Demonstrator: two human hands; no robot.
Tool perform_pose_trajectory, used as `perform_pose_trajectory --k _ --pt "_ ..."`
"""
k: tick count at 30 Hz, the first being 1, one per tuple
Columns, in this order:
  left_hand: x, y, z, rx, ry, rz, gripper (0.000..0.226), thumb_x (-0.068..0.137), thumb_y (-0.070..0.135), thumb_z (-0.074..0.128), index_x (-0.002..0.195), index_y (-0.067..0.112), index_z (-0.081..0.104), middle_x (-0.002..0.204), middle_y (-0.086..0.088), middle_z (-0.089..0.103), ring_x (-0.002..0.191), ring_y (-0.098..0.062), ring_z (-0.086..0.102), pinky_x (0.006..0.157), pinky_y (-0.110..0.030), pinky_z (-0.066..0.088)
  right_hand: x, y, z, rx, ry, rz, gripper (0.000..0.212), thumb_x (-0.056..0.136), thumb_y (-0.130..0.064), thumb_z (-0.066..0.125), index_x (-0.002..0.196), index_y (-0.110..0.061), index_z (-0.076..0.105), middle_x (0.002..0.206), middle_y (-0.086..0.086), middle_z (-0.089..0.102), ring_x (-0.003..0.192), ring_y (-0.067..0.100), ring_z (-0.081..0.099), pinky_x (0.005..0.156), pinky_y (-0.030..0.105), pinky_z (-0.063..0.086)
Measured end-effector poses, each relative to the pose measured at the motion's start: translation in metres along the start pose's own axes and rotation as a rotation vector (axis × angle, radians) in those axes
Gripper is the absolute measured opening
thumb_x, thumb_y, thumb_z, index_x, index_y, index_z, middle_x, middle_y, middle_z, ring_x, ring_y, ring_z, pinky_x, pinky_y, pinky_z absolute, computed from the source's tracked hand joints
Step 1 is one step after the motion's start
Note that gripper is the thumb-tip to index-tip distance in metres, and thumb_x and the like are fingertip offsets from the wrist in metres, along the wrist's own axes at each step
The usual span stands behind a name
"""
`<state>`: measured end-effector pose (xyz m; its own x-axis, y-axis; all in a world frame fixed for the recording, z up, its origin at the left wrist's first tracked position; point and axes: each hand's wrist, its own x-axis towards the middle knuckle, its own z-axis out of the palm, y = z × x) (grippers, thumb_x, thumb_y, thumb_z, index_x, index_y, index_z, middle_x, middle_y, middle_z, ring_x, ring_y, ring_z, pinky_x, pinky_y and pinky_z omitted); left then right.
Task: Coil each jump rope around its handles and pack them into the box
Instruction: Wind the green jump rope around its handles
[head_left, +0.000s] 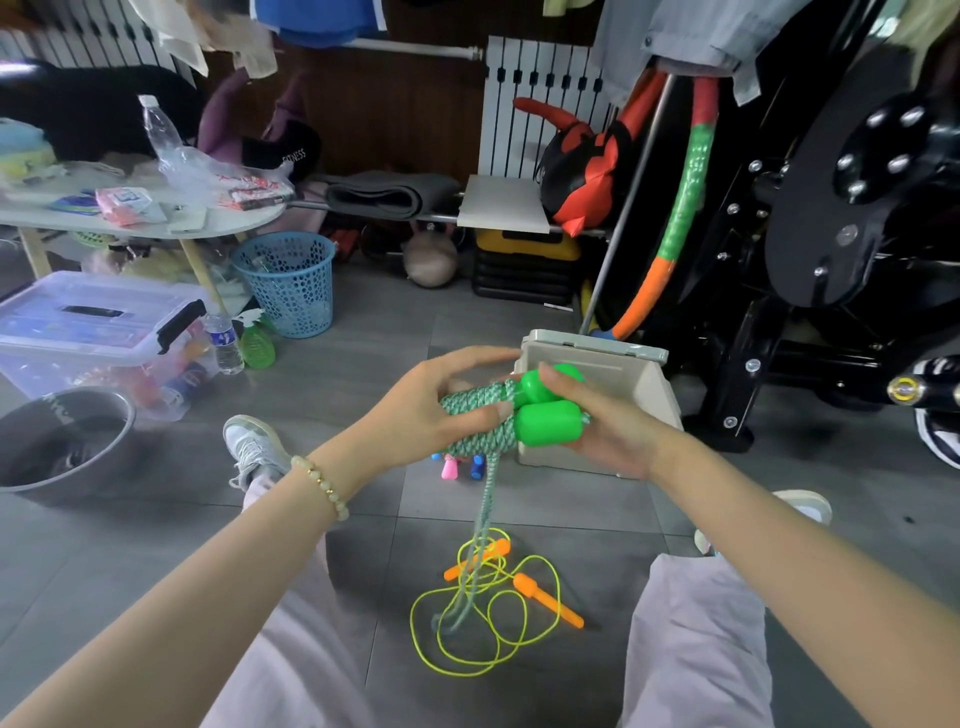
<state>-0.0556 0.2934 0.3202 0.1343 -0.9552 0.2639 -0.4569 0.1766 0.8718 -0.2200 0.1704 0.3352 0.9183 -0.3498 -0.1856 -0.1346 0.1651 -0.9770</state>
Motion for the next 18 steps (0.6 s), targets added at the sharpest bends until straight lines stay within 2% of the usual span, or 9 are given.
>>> perform_pose_trajectory --k 2,4,7,9,11,13,14,16,18 --pt "0.002 -0.001 0.002 0.029 0.046 0.032 0.036 0.086 0.031 0.065 0.12 0.04 0.057 0.11 0.017 0.068 0.101 0.002 0.063 0.093 -0.015 0.044 0.006 0.008 0.0 0.157 -0.004 0.019 0.076 0.056 -0.064 0.076 0.113 -0.016 0.062 0.114 0.009 0.062 0.106 0.023 0.056 0.1 0.039 0.043" --pt "0.003 -0.004 0.002 0.044 0.09 0.004 0.029 0.088 0.026 0.065 0.114 0.038 0.06 0.113 0.022 0.066 0.109 0.006 0.059 0.097 -0.012 0.04 0.01 0.014 0.0 0.224 -0.008 0.007 0.075 0.05 -0.072 0.075 0.106 -0.023 0.07 0.112 0.007 0.064 0.105 0.024 0.055 0.099 0.041 0.041" --pt "0.004 -0.009 0.006 0.123 0.146 -0.037 0.015 0.086 0.033 0.066 0.1 0.037 0.064 0.098 0.021 0.069 0.095 0.006 0.063 0.087 -0.011 0.044 0.014 0.026 0.005 0.211 -0.018 0.02 0.084 0.041 -0.074 0.076 0.111 -0.029 0.065 0.112 -0.003 0.067 0.102 0.014 0.062 0.099 0.037 0.042" --pt "0.003 -0.009 0.008 0.166 0.177 -0.055 0.022 0.08 0.049 0.062 0.096 0.034 0.063 0.093 0.019 0.069 0.089 0.005 0.063 0.08 -0.011 0.045 0.016 0.032 0.009 0.148 -0.033 0.036 0.092 0.042 -0.073 0.077 0.119 -0.03 0.054 0.121 -0.004 0.061 0.11 0.014 0.057 0.103 0.036 0.041" --pt "0.003 -0.01 0.01 0.181 0.207 -0.085 0.028 0.075 0.058 0.058 0.093 0.036 0.061 0.09 0.021 0.068 0.082 0.008 0.062 0.075 -0.01 0.046 0.017 0.034 0.013 0.068 -0.026 0.035 0.07 0.061 -0.062 0.074 0.12 -0.031 0.05 0.126 -0.002 0.055 0.116 0.015 0.052 0.108 0.037 0.037" --pt "0.003 -0.013 0.01 0.177 0.221 -0.121 0.027 0.079 0.056 0.06 0.092 0.032 0.062 0.086 0.017 0.07 0.071 0.003 0.064 0.067 -0.02 0.053 0.015 0.034 0.017 -0.023 -0.02 0.043 0.047 0.077 -0.043 0.059 0.121 -0.03 0.049 0.13 -0.002 0.054 0.122 0.015 0.049 0.11 0.035 0.034" --pt "0.004 -0.015 0.01 0.177 0.228 -0.139 0.026 0.081 0.054 0.062 0.092 0.029 0.063 0.085 0.014 0.07 0.068 -0.002 0.064 0.064 -0.025 0.055 0.015 0.035 0.018 -0.069 -0.039 0.05 0.048 0.079 -0.037 0.057 0.125 -0.028 0.047 0.13 -0.003 0.055 0.125 0.014 0.049 0.108 0.033 0.035" --pt "0.008 -0.022 0.01 0.239 0.264 -0.173 0.024 0.084 0.052 0.06 0.09 0.029 0.063 0.081 0.013 0.069 0.067 -0.004 0.062 0.064 -0.023 0.051 0.017 0.038 0.025 -0.194 -0.071 0.063 0.052 0.081 -0.028 0.063 0.13 -0.022 0.045 0.121 -0.005 0.062 0.12 0.011 0.053 0.103 0.03 0.04" --pt "0.01 -0.028 0.008 0.332 0.309 -0.217 0.025 0.085 0.053 0.059 0.09 0.029 0.064 0.08 0.013 0.066 0.067 -0.003 0.059 0.063 -0.02 0.044 0.022 0.045 0.031 -0.3 -0.009 0.062 0.046 0.086 -0.015 0.066 0.128 -0.012 0.047 0.106 -0.003 0.066 0.102 0.012 0.061 0.097 0.028 0.047"
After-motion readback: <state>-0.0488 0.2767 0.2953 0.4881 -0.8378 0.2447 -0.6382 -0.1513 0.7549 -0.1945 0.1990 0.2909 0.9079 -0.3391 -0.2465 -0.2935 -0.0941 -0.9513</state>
